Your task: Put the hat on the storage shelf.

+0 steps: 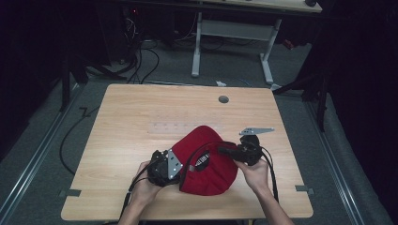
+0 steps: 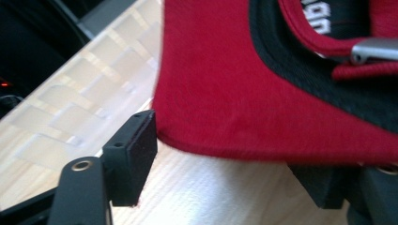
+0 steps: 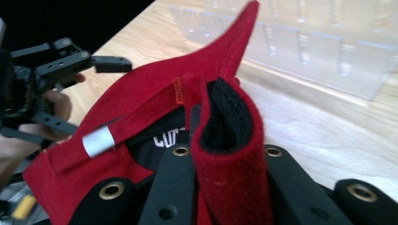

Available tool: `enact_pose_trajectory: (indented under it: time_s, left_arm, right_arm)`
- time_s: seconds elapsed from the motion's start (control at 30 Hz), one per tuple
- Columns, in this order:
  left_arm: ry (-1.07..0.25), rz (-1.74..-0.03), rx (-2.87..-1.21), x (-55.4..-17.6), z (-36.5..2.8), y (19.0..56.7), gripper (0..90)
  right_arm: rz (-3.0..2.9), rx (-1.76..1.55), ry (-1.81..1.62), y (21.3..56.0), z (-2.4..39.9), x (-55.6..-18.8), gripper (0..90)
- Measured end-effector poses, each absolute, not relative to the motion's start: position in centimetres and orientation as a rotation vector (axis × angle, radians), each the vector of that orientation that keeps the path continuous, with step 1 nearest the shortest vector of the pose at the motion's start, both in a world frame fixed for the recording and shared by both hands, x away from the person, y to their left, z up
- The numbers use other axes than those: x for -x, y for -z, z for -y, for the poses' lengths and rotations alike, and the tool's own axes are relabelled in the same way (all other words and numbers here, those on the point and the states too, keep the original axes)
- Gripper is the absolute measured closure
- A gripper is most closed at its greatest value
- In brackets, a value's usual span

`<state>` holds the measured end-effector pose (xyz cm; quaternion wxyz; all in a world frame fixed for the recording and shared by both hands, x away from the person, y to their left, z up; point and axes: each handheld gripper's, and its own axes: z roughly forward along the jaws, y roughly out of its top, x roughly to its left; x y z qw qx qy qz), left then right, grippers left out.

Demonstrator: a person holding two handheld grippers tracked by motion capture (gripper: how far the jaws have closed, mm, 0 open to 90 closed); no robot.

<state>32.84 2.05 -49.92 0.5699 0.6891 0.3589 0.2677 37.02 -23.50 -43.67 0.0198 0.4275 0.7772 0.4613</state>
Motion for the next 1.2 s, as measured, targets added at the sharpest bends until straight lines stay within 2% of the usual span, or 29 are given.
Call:
enact_pose_trajectory:
  time_s: [0.1, 0.2, 0.47, 0.77, 0.93, 1.2]
  left_arm:
    - [-0.628, -0.823, -1.617, -32.7, -2.1, 49.7, 31.4]
    - [-0.618, -0.790, -1.613, -32.4, -1.9, 49.5, 38.5]
    - [-0.601, -0.786, -1.632, -32.4, -2.0, 49.5, 49.0]
    - [-0.503, -0.758, -1.642, -32.0, -2.8, 48.8, 64.7]
    - [-0.476, -0.735, -1.663, -31.8, -2.9, 48.4, 72.0]
    - [-0.491, -0.715, -1.719, -31.7, -2.9, 47.9, 84.5]
  right_arm:
    - [-2.413, -1.321, -1.413, 43.6, 23.1, -37.0, 83.3]
    - [-2.427, -1.330, -1.435, 43.7, 22.8, -37.2, 83.3]
    - [-2.469, -1.303, -1.433, 43.7, 21.4, -37.1, 82.9]
    - [-2.486, -1.285, -1.495, 43.7, 21.9, -37.0, 81.2]
    - [-2.464, -1.283, -1.509, 43.5, 22.0, -37.3, 77.8]
    - [-2.398, -1.299, -1.533, 43.1, 22.9, -37.4, 66.5]
